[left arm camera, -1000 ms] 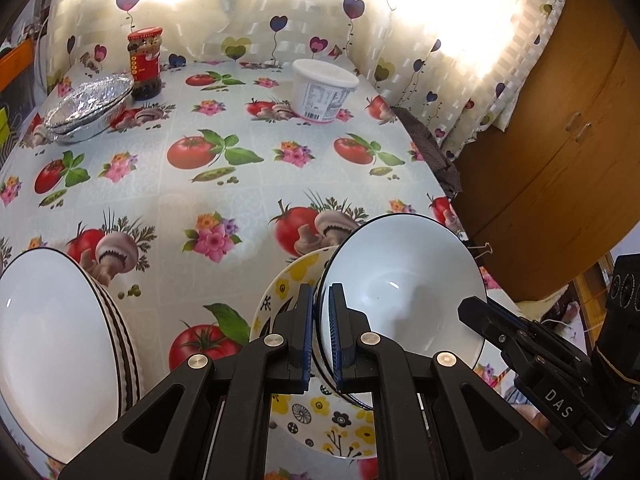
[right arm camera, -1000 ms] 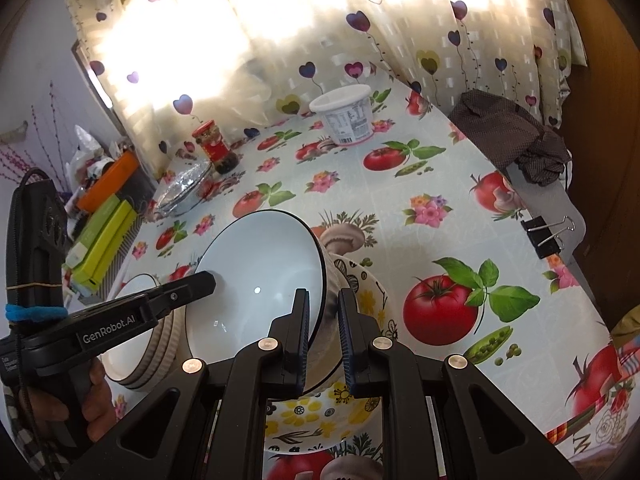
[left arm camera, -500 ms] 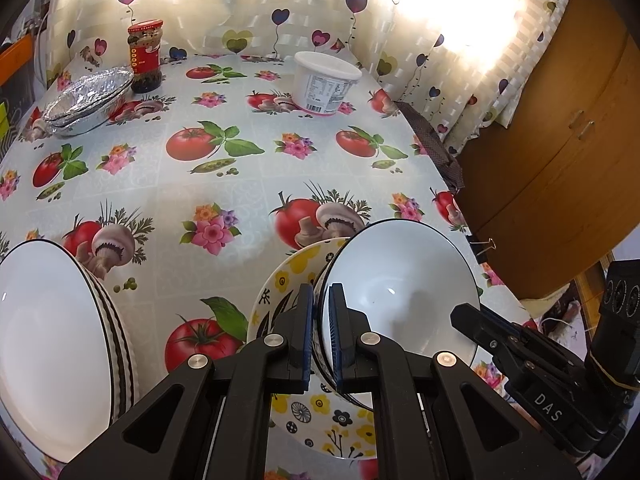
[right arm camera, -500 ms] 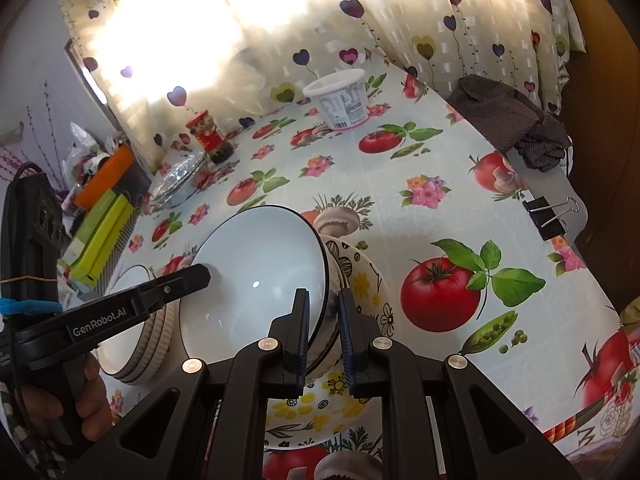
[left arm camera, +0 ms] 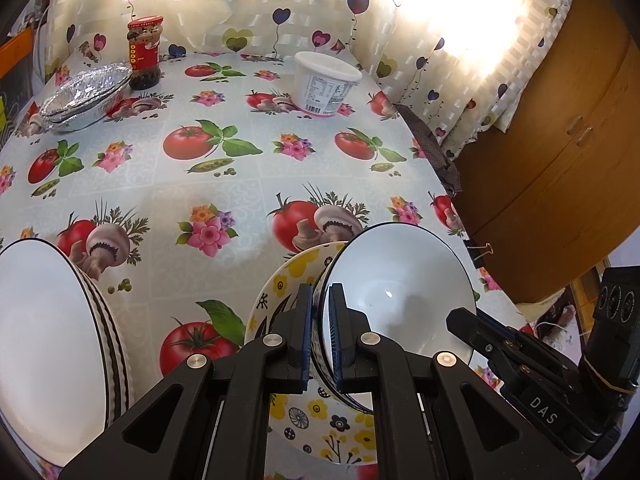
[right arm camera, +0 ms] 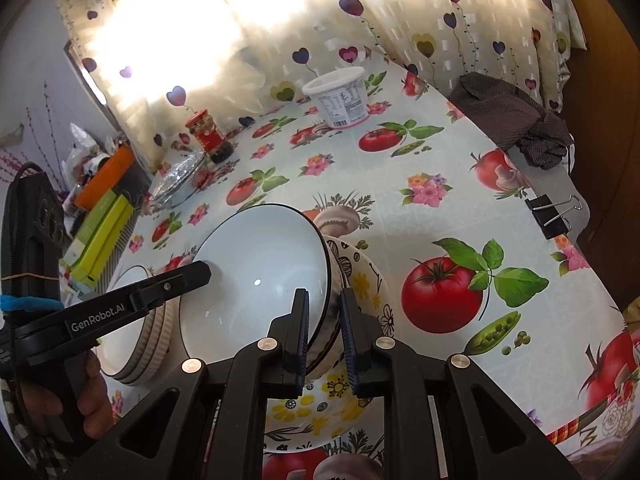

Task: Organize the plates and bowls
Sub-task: 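Lower the second bowl into the first bowl on the floral plate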

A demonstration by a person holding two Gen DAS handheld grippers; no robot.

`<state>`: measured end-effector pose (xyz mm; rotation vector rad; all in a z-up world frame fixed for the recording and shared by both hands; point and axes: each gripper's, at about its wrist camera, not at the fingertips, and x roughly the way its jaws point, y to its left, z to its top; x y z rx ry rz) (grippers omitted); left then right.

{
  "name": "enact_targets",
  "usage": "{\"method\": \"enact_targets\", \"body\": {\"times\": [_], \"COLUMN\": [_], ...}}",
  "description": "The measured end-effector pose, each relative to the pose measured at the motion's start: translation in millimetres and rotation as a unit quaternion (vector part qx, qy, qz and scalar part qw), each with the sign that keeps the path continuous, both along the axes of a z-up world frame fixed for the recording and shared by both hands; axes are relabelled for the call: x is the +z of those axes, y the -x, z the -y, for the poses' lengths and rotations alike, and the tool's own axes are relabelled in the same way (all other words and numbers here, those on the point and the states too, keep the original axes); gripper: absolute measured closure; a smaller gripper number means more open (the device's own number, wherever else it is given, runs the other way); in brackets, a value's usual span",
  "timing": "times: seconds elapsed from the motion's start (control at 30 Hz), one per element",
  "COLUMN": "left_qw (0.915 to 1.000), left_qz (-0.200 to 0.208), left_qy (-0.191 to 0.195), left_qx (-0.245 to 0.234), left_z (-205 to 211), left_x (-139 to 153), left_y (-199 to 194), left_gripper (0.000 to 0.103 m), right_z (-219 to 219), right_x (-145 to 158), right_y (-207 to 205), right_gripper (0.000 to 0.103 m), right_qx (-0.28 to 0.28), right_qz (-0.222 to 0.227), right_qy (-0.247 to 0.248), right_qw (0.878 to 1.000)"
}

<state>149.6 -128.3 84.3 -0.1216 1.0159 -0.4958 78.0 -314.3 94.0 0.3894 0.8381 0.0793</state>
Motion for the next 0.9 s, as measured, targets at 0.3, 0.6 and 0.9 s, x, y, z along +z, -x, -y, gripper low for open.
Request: {"method": "enact_targets", "body": {"times": [0.3, 0.6, 0.9], "left_qw": [0.9997, 0.9995, 0.9994], "left_qz": [0.023, 0.023, 0.020], "left_qy": [0.012, 0.024, 0.028], "left_qx": [0.003, 0.003, 0.003], "left_z": [1, 5, 6], "left_x": [11, 10, 6], "left_y": [-5, -14, -20], "left_gripper": [0.094, 0.094, 0.094], "right_z": [0, 1, 3], "right_x": [15, 12, 7], "right_y": [-6, -23, -32], "right_gripper": [0.083, 0.087, 0.092], "right_qx": [-0.006, 0.004, 0.005], "right_qz": [0.041, 0.050, 0.046], "right_qy": [0.042, 0.028, 0.014], "right_qw": [0.998, 0.998, 0.999]}}
